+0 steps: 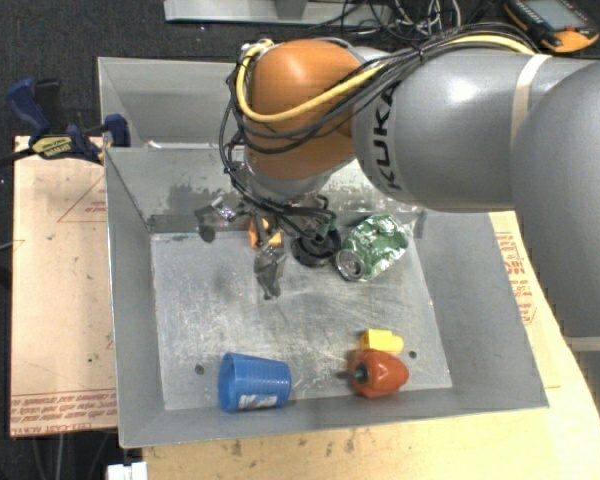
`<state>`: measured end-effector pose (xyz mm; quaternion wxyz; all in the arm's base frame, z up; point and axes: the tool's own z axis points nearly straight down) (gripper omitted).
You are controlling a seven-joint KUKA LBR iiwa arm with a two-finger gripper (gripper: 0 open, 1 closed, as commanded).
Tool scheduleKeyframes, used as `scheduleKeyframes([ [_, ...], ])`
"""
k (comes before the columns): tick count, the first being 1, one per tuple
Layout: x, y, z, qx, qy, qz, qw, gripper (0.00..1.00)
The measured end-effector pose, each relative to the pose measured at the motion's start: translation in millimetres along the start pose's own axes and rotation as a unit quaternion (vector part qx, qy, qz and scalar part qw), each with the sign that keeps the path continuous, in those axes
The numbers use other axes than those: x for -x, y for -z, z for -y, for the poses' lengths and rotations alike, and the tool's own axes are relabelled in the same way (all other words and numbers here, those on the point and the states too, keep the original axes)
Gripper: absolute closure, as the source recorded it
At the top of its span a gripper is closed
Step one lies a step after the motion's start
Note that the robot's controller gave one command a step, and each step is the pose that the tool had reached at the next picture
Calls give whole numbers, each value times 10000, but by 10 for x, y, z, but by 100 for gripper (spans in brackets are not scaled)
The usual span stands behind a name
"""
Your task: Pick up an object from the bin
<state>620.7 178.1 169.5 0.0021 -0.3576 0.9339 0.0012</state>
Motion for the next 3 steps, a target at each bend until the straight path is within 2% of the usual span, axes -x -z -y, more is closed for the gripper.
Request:
scheduleKeyframes([
  [1,-27,-232,18,-18,1013,18,9948,0],
  [2,-252,-350,146,18,1760,-28,9844,0],
  [3,-350,-538,174,-3,1629,-1,9866,0],
])
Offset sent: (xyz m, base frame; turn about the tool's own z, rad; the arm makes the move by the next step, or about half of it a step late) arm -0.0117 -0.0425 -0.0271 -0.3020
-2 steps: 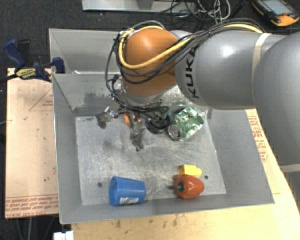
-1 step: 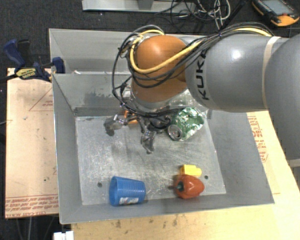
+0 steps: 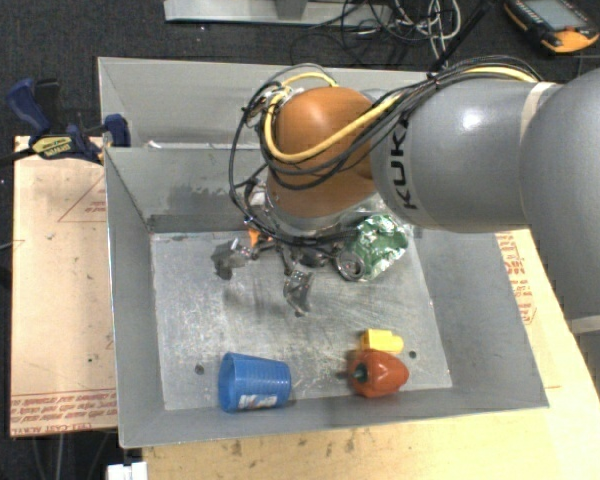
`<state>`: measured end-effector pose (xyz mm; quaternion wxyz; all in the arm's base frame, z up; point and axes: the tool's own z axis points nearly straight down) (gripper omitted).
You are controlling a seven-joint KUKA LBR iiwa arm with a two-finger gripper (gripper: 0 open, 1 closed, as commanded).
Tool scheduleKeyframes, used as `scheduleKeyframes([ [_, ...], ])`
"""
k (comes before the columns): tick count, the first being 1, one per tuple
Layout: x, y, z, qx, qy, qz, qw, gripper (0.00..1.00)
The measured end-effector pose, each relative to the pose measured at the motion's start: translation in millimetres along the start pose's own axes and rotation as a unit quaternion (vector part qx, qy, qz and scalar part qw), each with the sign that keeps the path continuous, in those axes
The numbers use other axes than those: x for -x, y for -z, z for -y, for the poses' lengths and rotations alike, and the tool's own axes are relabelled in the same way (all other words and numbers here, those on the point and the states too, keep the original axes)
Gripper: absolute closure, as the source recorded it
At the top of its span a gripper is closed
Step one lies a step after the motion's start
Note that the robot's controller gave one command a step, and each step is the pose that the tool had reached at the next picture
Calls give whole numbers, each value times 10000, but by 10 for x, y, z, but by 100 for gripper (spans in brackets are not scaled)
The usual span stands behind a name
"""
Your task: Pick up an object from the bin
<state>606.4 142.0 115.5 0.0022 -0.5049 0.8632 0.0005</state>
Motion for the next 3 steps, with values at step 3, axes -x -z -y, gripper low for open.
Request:
scheduleKeyframes([
  [3,-236,284,542,-5,1727,10,9850,0],
])
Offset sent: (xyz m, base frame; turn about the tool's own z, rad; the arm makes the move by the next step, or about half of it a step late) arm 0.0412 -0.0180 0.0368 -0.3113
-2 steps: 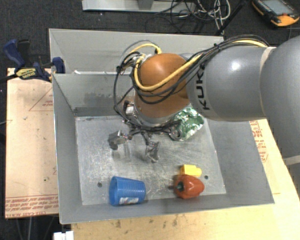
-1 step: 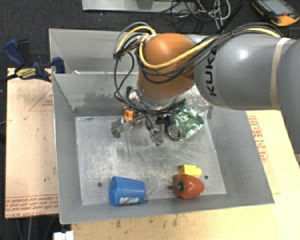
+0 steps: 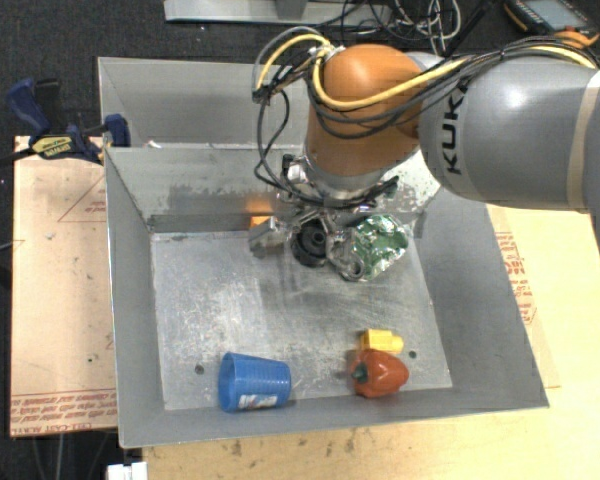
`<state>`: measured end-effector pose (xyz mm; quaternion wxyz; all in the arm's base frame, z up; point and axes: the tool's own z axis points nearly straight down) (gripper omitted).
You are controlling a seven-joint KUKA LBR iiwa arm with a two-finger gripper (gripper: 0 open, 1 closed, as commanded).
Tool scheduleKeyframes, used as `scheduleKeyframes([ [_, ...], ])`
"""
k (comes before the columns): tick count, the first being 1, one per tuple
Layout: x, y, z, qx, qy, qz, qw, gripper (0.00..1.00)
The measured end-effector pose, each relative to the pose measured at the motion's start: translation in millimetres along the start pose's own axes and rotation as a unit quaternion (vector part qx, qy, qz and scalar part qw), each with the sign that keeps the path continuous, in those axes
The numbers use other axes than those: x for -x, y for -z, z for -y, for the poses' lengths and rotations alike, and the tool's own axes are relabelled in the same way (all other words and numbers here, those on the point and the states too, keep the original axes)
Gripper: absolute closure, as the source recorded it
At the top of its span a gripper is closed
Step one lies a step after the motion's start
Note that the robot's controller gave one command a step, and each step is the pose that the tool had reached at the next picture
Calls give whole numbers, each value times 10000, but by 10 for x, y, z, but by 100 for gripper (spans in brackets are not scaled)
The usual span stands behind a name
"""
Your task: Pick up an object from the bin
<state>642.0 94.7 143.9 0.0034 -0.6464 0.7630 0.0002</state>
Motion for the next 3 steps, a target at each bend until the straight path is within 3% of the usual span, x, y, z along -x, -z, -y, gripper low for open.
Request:
scheduleKeyframes([
  [1,-333,-25,104,10,-21,-18,10000,0],
  [2,-305,-461,157,-5,-904,-5,9959,0],
  [3,-736,-335,261,14,915,-7,9958,100],
])
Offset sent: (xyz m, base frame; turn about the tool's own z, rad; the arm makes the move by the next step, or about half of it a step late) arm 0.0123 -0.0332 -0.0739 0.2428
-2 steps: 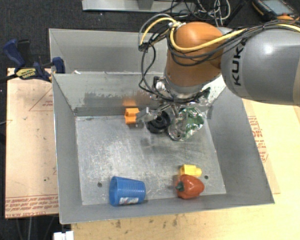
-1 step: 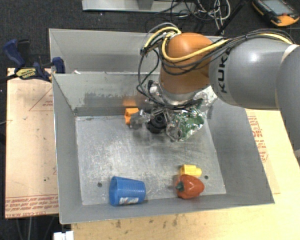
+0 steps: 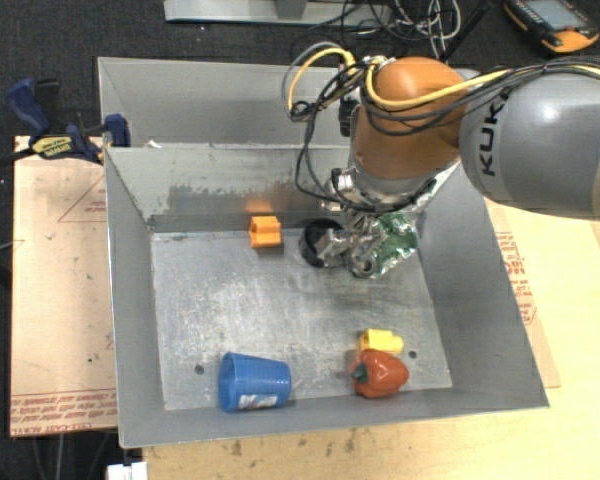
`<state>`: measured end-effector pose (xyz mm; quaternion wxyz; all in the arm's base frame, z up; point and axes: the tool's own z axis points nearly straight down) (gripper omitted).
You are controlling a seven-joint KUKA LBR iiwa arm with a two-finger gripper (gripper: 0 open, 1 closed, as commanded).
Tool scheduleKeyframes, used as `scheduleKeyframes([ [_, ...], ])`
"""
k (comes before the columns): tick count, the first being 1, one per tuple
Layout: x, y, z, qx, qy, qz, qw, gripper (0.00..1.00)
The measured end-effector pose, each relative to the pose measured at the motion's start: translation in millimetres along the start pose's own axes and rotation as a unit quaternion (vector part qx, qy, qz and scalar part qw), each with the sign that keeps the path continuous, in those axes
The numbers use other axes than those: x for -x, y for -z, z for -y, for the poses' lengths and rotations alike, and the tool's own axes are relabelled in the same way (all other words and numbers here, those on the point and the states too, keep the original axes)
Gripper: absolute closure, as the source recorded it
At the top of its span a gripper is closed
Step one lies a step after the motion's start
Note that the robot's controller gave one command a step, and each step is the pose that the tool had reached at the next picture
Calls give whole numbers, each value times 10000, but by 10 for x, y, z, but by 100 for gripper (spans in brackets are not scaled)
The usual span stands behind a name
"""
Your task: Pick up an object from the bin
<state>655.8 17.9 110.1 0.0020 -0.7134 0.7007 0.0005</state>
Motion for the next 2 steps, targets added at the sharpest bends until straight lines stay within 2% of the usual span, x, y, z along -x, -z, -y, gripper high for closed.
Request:
scheduleKeyframes([
  [1,3,-3,-2,4,3,3,10000,100],
  [2,69,1113,-69,0,282,2,9996,100],
])
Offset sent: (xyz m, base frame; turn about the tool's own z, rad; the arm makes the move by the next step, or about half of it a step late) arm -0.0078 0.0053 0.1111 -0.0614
